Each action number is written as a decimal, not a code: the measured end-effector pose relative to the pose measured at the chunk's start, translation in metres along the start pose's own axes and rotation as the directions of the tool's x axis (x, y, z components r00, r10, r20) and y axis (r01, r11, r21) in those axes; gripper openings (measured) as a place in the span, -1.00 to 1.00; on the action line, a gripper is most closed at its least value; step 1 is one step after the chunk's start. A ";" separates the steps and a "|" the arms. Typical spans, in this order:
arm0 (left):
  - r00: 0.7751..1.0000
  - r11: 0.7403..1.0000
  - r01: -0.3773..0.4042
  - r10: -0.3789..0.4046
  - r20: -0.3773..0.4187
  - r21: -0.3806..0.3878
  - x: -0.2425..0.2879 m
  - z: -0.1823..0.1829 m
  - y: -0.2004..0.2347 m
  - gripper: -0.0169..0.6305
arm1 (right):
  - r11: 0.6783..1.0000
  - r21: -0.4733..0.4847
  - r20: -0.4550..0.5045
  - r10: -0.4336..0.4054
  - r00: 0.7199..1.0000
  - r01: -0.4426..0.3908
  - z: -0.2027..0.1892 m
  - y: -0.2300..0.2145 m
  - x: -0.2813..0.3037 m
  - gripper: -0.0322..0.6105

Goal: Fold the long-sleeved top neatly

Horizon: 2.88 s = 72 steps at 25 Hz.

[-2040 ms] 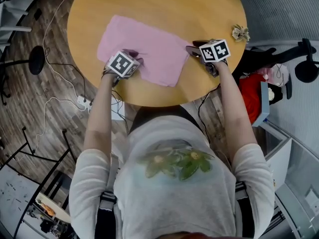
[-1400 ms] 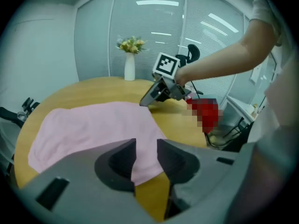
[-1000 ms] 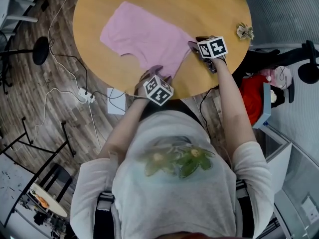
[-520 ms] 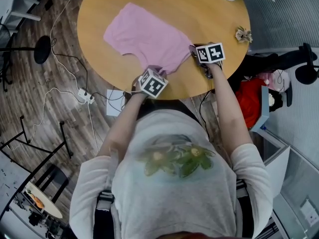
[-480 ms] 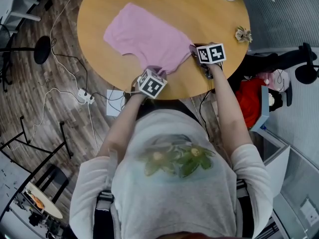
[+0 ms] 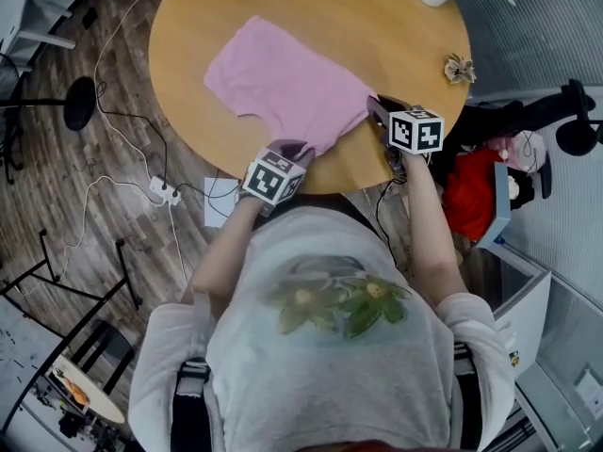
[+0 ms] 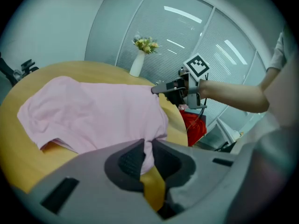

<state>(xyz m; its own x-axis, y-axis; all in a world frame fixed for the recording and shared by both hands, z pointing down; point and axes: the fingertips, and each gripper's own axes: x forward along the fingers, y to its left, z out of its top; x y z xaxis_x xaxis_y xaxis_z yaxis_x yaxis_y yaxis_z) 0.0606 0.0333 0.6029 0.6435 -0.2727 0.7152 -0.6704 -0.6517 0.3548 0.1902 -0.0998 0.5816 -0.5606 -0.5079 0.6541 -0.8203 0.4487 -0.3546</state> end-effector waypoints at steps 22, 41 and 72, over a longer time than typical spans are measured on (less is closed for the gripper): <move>0.948 0.918 0.264 -0.190 0.256 -0.296 -0.119 0.078 0.117 -0.80 | 0.989 0.149 0.205 -0.019 0.978 -0.012 0.156 0.097 0.046 -0.71; 0.975 0.876 0.221 -0.192 0.111 -0.429 -0.113 0.029 0.284 -0.74 | 0.983 0.181 -0.071 -0.021 0.997 0.034 0.170 0.139 0.276 -0.71; 0.990 0.990 -0.092 0.079 -0.119 -0.105 -0.096 0.043 0.318 -0.89 | 0.948 0.127 -0.049 -0.288 0.956 0.292 0.097 0.081 0.184 -0.42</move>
<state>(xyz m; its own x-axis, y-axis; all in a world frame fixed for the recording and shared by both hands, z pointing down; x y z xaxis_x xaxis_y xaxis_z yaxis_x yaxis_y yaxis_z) -0.1983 -0.1781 0.6205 0.5398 -0.2370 0.8077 -0.7616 -0.5463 0.3486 0.0099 -0.2282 0.6087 -0.2942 -0.5790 0.7604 -0.9557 0.1840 -0.2297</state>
